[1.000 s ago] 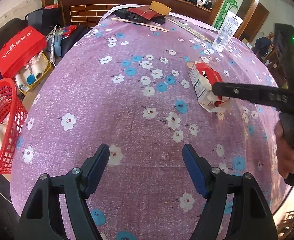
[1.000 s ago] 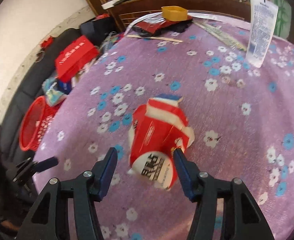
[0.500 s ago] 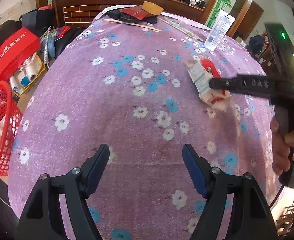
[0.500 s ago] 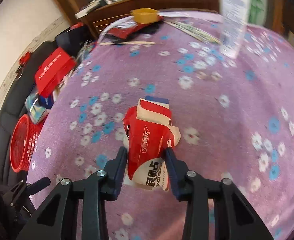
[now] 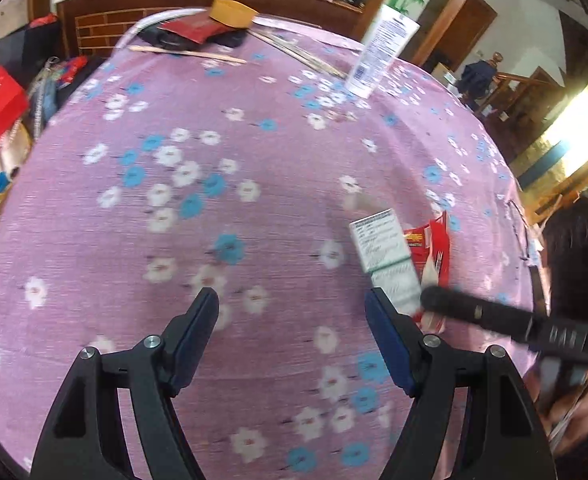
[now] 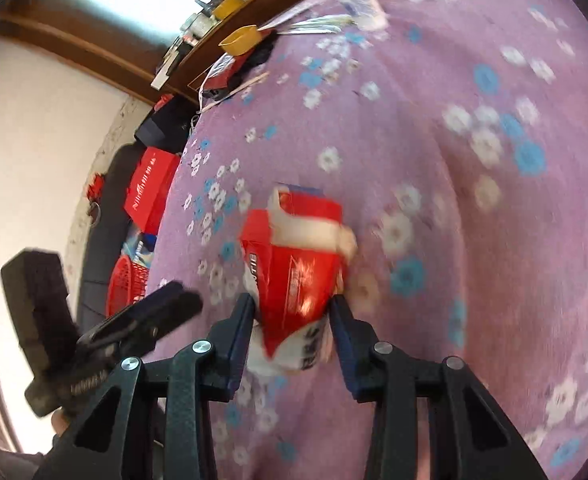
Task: Collect trash
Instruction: 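Grasp the red snack box with the right gripper while the left grasps the white medicine box, then lift the white medicine box and red snack box and carry them to the wastebasket, then open both grippers over the wastebasket to drop the two boxes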
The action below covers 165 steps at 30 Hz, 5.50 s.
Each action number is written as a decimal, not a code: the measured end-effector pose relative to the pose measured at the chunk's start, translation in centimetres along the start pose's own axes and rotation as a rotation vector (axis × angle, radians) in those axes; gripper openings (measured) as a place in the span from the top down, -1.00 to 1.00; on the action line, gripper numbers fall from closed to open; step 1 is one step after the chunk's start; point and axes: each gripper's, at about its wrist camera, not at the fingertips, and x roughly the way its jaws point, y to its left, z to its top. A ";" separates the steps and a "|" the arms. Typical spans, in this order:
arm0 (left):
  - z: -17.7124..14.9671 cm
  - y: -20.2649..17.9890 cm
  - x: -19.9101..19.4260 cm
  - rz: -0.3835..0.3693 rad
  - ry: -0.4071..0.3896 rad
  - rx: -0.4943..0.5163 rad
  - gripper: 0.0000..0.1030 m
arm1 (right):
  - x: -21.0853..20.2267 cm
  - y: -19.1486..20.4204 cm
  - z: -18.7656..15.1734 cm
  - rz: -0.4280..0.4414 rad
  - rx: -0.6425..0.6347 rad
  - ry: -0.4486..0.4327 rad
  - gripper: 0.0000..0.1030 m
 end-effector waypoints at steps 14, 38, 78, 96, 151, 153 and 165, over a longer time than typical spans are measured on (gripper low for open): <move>-0.1 -6.0 3.0 -0.104 0.072 0.037 -0.48 | -3.5 -3.4 -2.7 -0.096 0.076 -0.087 0.38; -0.4 -4.6 1.7 -0.240 0.031 -0.011 0.22 | -3.4 -4.3 -2.0 -0.076 0.116 -0.099 0.27; -4.7 3.4 -9.0 0.252 -0.217 0.150 0.22 | -0.9 13.0 -6.7 -0.367 -0.293 -0.198 0.90; -5.2 5.9 -12.0 0.297 -0.275 0.136 0.22 | 0.6 17.0 -6.8 -0.344 -0.363 -0.199 0.90; -8.8 29.9 -23.3 0.500 -0.362 -0.376 0.21 | 19.7 37.5 -4.1 -0.118 -0.675 0.011 0.89; -8.7 30.2 -23.2 0.499 -0.360 -0.377 0.21 | 20.2 37.9 -4.2 -0.122 -0.684 0.015 0.89; -8.7 31.5 -22.0 0.465 -0.331 -0.388 0.21 | 24.0 39.2 -5.0 -0.170 -0.728 0.053 0.89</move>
